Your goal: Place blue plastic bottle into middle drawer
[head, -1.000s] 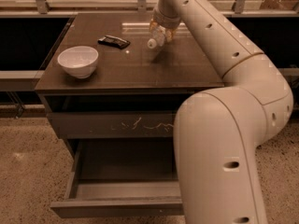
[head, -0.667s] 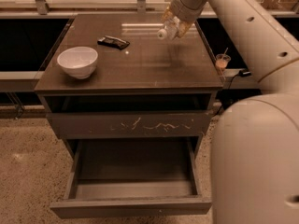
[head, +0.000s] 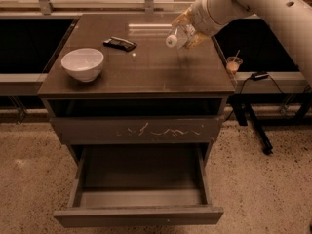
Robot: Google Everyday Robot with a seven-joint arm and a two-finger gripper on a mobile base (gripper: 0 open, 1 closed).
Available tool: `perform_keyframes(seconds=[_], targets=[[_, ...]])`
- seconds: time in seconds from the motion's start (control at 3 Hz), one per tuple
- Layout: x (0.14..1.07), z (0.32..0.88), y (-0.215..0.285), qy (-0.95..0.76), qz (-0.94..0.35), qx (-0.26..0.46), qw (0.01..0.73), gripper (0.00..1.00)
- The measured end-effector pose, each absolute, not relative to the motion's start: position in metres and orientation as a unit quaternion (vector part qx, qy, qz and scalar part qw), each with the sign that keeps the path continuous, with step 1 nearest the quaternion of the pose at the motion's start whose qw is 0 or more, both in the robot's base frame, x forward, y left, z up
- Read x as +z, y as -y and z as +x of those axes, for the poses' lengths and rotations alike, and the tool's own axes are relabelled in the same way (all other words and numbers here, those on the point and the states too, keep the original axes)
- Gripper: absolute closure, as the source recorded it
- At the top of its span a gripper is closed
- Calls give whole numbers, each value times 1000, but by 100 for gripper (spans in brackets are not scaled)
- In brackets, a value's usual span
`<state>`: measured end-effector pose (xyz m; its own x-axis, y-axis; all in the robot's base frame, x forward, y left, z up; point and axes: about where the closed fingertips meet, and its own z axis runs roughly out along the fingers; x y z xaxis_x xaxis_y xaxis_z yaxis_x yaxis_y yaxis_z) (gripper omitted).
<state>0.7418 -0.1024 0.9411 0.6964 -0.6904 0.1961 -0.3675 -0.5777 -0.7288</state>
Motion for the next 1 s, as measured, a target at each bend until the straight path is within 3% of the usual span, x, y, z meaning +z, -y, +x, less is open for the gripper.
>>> perform_keyframes(seconds=[0.67, 1.0], targets=[[947, 721, 92, -279, -858, -208, 378, 100], [954, 618, 86, -184, -870, -105, 445, 100]])
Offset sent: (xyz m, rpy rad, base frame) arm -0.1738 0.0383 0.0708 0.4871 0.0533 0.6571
